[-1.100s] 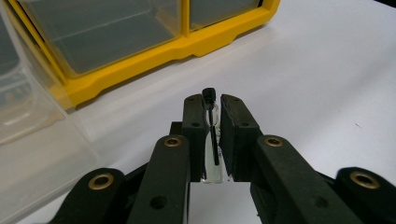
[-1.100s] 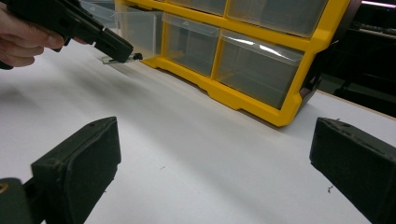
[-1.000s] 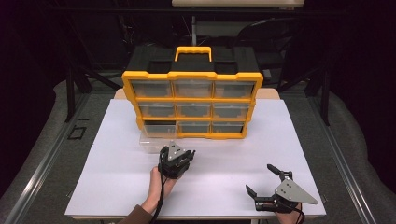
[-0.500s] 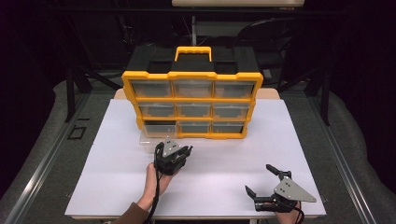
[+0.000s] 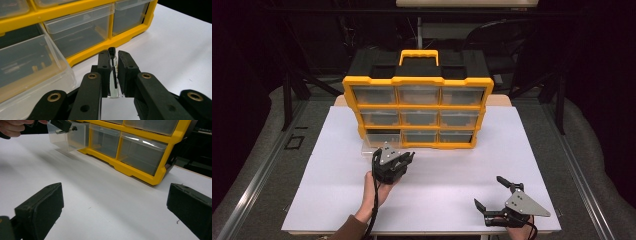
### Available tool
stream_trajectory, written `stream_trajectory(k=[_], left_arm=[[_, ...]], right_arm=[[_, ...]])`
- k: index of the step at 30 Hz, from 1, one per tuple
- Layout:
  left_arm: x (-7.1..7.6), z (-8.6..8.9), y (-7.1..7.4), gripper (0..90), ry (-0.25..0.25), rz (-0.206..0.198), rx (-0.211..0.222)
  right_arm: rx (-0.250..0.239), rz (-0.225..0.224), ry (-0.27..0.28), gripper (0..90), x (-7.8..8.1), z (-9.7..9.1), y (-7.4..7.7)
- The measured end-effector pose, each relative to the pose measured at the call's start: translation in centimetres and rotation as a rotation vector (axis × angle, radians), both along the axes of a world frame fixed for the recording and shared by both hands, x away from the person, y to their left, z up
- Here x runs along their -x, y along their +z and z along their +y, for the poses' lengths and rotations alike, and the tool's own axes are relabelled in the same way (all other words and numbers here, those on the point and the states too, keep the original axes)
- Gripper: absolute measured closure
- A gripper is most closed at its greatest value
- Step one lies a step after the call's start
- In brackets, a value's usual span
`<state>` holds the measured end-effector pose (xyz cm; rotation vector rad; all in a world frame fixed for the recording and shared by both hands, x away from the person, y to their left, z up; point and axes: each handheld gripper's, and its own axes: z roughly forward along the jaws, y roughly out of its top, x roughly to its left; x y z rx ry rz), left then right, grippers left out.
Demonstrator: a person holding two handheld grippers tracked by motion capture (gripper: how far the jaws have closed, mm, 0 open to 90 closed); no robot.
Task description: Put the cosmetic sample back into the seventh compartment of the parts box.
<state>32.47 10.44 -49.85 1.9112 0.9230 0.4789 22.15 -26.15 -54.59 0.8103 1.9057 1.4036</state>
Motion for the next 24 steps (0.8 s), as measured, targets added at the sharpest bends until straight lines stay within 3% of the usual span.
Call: stream_trajectory(k=[24], left_arm=[[-0.5,1.5,1.2,80.6,0.030,-0.030,0.026]], right_arm=[[0.007,-0.001,-0.003,0.3,-0.1,0.0,0.0]])
